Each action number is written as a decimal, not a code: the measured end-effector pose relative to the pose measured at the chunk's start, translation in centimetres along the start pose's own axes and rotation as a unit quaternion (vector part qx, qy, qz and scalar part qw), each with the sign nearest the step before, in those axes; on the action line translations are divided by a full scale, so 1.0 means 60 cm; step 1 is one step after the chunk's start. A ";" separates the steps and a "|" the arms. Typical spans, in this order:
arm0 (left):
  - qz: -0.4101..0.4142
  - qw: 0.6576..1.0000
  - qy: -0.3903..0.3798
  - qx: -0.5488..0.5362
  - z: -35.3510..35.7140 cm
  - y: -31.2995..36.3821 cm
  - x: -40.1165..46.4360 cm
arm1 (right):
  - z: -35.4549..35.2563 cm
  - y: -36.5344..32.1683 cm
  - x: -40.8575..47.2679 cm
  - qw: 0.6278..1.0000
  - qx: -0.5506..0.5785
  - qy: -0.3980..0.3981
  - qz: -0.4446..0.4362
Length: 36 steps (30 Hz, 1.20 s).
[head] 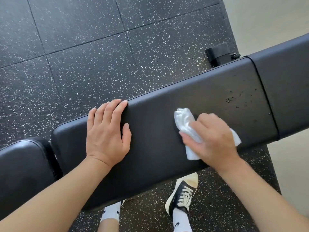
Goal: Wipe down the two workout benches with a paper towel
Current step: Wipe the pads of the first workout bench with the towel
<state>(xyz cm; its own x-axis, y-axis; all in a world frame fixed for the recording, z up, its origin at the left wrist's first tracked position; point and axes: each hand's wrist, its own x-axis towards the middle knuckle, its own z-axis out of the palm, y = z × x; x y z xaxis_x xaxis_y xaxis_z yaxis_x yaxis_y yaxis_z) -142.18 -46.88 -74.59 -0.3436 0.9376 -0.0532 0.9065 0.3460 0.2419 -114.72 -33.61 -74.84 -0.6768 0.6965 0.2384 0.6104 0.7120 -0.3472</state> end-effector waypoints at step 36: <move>0.001 1.000 -0.010 -0.010 -0.004 0.000 -0.001 | 0.054 -0.025 0.124 0.978 -0.073 0.119 0.153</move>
<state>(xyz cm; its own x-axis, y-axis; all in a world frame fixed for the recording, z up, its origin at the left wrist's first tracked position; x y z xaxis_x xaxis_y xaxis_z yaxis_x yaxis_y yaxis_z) -142.24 -46.96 -74.35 -0.3375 0.9386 -0.0720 0.9019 0.3444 0.2606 -122.01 -29.79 -75.45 -0.3487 0.8680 0.3535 0.8334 0.4597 -0.3068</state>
